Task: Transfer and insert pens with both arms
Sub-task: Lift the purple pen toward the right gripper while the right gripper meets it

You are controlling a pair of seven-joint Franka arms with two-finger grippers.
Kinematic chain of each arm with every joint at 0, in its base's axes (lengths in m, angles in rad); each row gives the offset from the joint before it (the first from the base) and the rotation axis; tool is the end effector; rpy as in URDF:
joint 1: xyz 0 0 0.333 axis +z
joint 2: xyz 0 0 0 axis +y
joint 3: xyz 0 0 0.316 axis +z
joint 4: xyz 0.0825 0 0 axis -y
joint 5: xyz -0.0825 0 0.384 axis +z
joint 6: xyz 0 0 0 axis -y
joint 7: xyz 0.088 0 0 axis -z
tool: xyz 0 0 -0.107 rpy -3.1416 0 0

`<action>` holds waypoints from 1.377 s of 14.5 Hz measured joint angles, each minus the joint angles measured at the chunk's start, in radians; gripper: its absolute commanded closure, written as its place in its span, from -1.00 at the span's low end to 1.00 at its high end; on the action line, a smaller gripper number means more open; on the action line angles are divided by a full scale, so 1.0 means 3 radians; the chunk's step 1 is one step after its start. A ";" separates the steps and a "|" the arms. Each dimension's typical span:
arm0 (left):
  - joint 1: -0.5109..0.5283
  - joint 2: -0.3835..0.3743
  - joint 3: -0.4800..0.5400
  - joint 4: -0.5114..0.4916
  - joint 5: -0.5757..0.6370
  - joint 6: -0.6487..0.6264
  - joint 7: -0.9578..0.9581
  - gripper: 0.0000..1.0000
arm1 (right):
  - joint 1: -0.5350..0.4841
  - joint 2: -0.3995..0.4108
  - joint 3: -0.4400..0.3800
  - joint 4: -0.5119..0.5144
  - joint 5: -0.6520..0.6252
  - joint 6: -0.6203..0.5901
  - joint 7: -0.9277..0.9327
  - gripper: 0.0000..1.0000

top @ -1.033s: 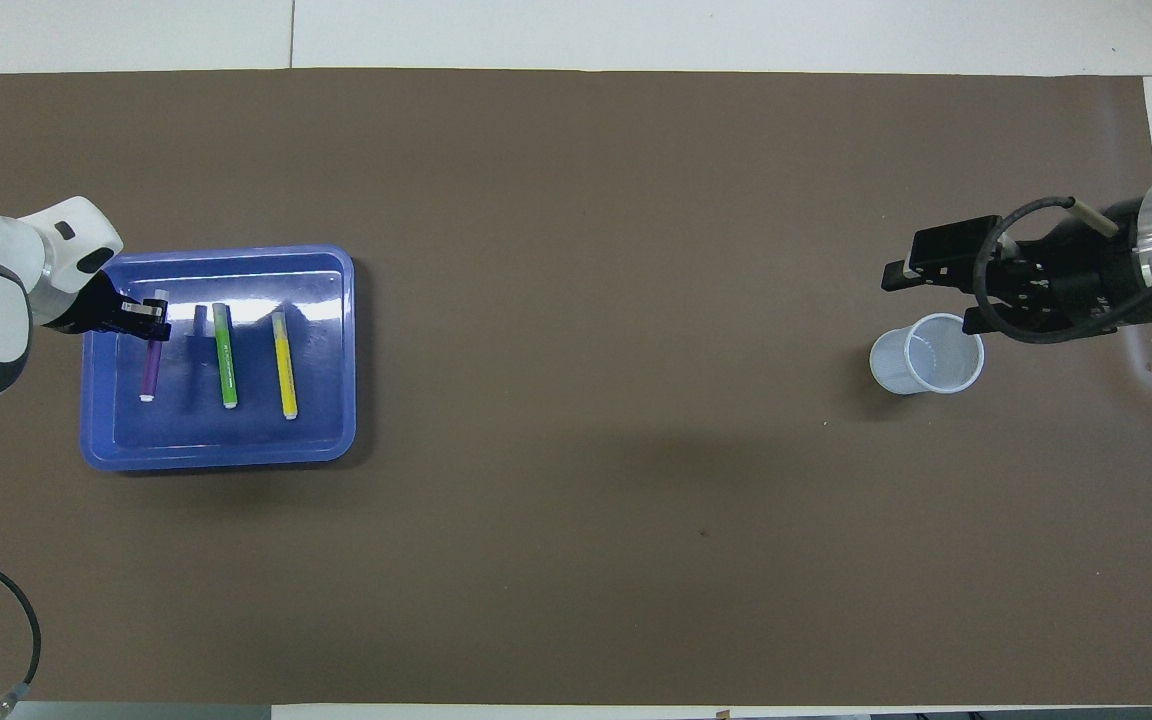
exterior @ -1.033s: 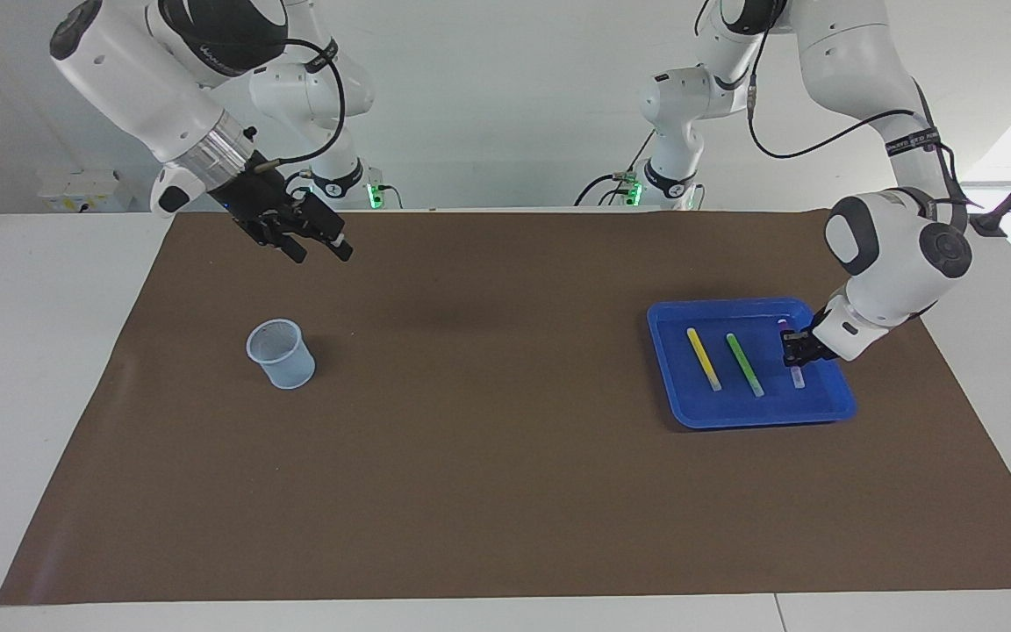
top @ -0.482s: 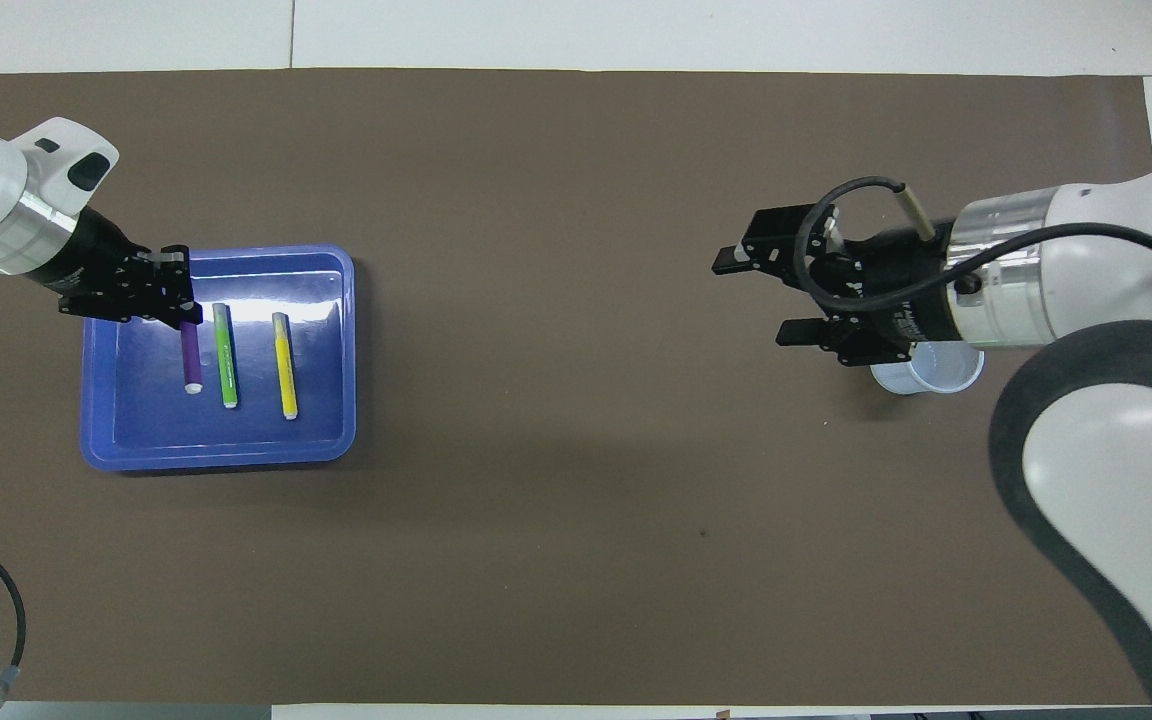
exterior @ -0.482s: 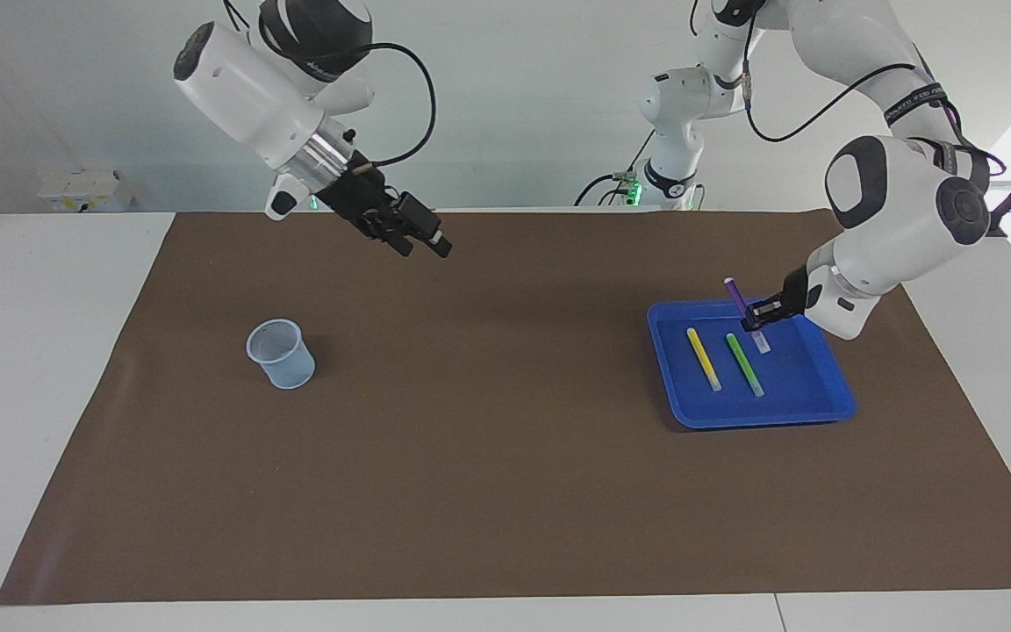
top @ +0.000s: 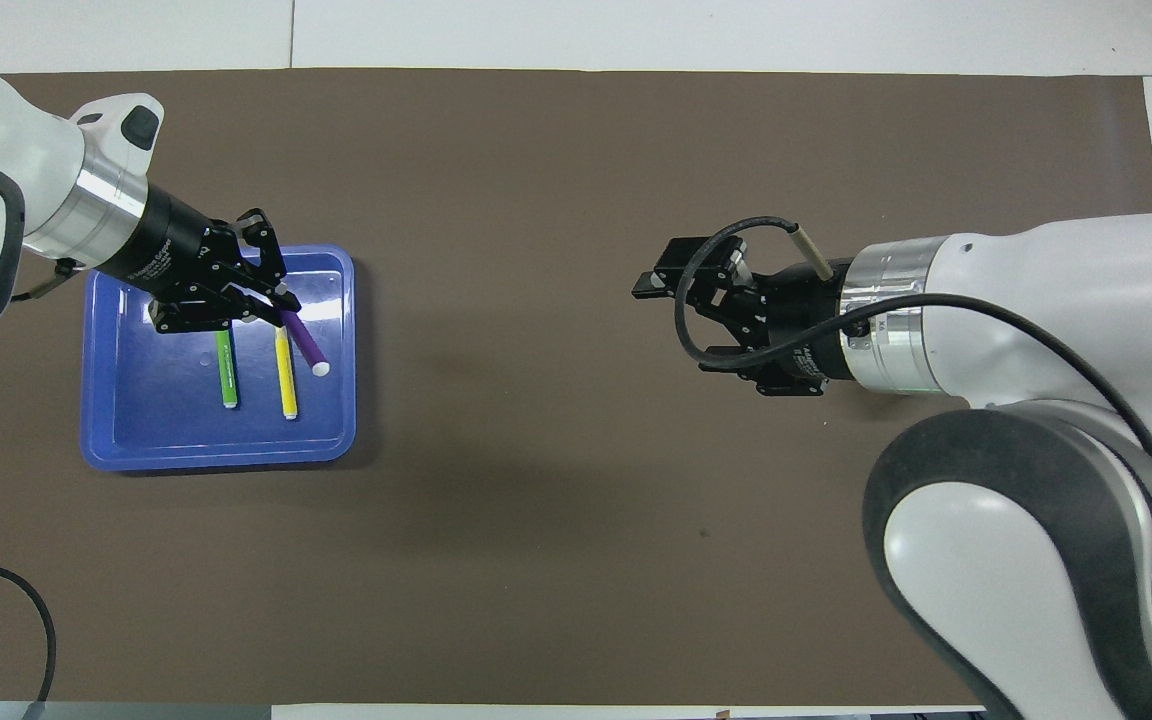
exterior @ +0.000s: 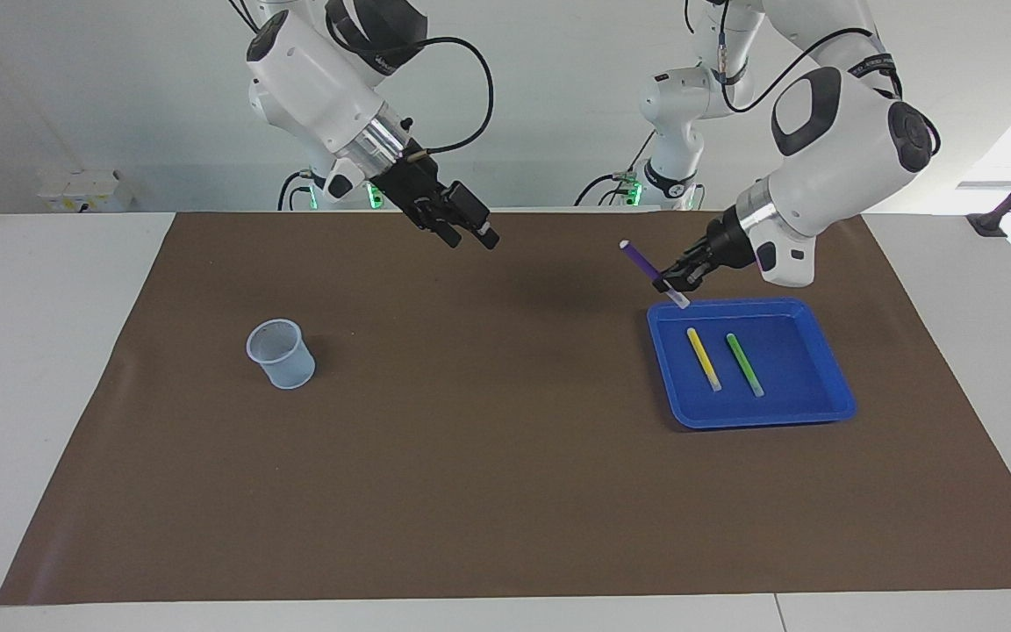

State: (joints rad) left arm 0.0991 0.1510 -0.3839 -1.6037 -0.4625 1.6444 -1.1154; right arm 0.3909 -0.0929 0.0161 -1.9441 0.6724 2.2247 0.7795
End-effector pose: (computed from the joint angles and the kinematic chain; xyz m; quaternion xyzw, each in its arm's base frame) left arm 0.5646 -0.1969 0.5469 0.8717 0.4158 -0.2014 0.1636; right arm 0.5133 0.2429 0.5673 -0.8843 0.3177 0.0189 0.3417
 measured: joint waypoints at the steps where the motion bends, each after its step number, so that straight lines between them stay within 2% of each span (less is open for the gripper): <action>1: -0.0019 -0.0026 -0.0048 -0.0041 -0.0107 0.0088 -0.0217 1.00 | 0.0020 -0.0001 -0.0002 -0.0004 0.0038 0.0005 0.0004 -1.00; 3: -0.0120 -0.0089 -0.0097 -0.0195 -0.0291 0.0368 -0.0536 1.00 | 0.0075 -0.0002 -0.0001 -0.0009 0.0188 0.0064 0.0016 -1.00; 6: -0.0244 -0.0241 -0.0114 -0.0584 -0.0757 0.0793 -0.0675 1.00 | 0.0115 -0.0005 0.0000 -0.0009 0.0227 0.0117 0.0102 -1.00; 9: -0.0258 -0.0379 -0.0109 -0.0846 -0.1127 0.0962 -0.0713 1.00 | 0.0119 -0.0008 0.0010 -0.0009 0.0227 0.0117 0.0105 -0.93; 13: -0.0263 -0.0440 -0.0105 -0.0933 -0.1269 0.1115 -0.1019 1.00 | 0.0141 -0.0009 0.0020 -0.0010 0.0227 0.0117 0.0082 -0.63; 16: -0.0312 -0.0488 -0.0111 -0.1006 -0.1379 0.1253 -0.1157 1.00 | 0.0218 -0.0011 0.0024 -0.0010 0.0227 0.0159 0.0076 -0.62; 20: -0.0354 -0.0608 -0.0114 -0.1150 -0.1495 0.1368 -0.1207 1.00 | 0.0257 -0.0011 0.0031 -0.0012 0.0227 0.0206 0.0057 -0.52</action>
State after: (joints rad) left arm -0.0070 -0.0314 -0.4181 -1.9488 -0.9111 2.0547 -1.4774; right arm 0.4680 -0.0962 0.0253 -1.9478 0.7405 2.2864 0.7965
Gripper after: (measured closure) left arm 0.833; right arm 0.216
